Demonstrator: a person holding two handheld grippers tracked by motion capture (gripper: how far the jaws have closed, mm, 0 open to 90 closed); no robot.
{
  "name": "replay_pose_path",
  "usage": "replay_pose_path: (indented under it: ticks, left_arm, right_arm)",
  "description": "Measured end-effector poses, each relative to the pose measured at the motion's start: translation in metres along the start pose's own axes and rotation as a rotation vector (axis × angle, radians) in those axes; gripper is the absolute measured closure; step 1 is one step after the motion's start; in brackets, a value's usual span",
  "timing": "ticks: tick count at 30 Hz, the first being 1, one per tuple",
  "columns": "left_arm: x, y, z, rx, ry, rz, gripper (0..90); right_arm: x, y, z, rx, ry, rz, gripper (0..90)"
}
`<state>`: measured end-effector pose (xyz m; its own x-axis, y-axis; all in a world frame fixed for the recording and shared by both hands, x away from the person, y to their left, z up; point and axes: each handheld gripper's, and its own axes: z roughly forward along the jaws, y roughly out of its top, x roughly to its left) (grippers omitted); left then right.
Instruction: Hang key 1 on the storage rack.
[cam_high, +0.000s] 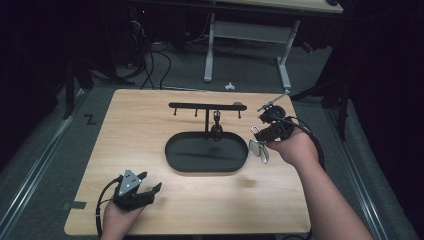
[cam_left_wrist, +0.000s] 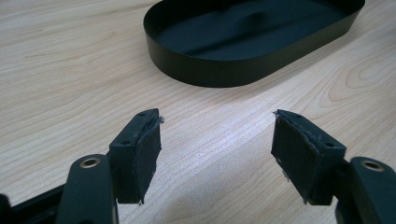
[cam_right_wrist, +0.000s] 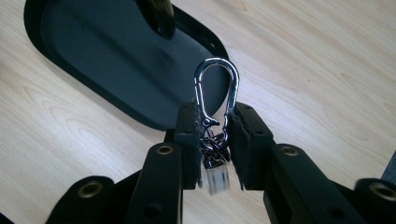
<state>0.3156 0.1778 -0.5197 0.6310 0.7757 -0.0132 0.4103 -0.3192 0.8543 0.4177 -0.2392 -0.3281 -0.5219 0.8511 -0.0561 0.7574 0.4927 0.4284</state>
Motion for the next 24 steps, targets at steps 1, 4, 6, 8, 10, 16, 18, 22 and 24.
replay_pose_path:
  ticks: [1,4,6,8,10,16,18,22,24]
  left_arm:
    - [0.000,0.000,0.000,0.000,-0.001,-0.001,33.1]
    - [0.000,-0.001,0.000,-0.002,0.000,-0.002,33.1]
    - [0.001,-0.001,-0.001,-0.003,0.001,-0.007,33.1]
    - [0.002,-0.001,-0.001,-0.004,-0.001,-0.010,33.1]
    - [0.002,-0.001,-0.001,-0.007,0.000,-0.012,33.1]
    - [0.002,-0.001,-0.001,-0.008,0.000,-0.012,33.1]
    - [0.003,-0.001,-0.002,-0.006,0.000,-0.013,33.1]
    - [0.003,-0.001,-0.002,-0.009,0.001,-0.015,33.1]
    - [0.002,-0.001,-0.002,-0.011,0.001,-0.014,33.1]
  right_arm:
    - [0.000,0.002,0.000,0.001,-0.002,-0.002,73.8]
    - [0.001,0.008,0.000,-0.003,-0.002,-0.001,73.8]
    - [0.001,0.013,0.000,-0.009,-0.001,-0.002,73.9]
    - [0.001,0.017,0.000,-0.011,-0.002,-0.003,73.8]
    - [0.001,0.021,0.000,-0.016,-0.001,-0.001,73.9]
    - [0.003,0.032,0.000,-0.023,-0.005,-0.010,73.9]
    - [0.004,0.035,0.002,-0.023,-0.006,-0.009,73.8]
    - [0.004,0.039,0.005,-0.024,-0.004,0.000,73.9]
    - [0.003,0.042,0.007,-0.033,0.001,0.002,73.9]
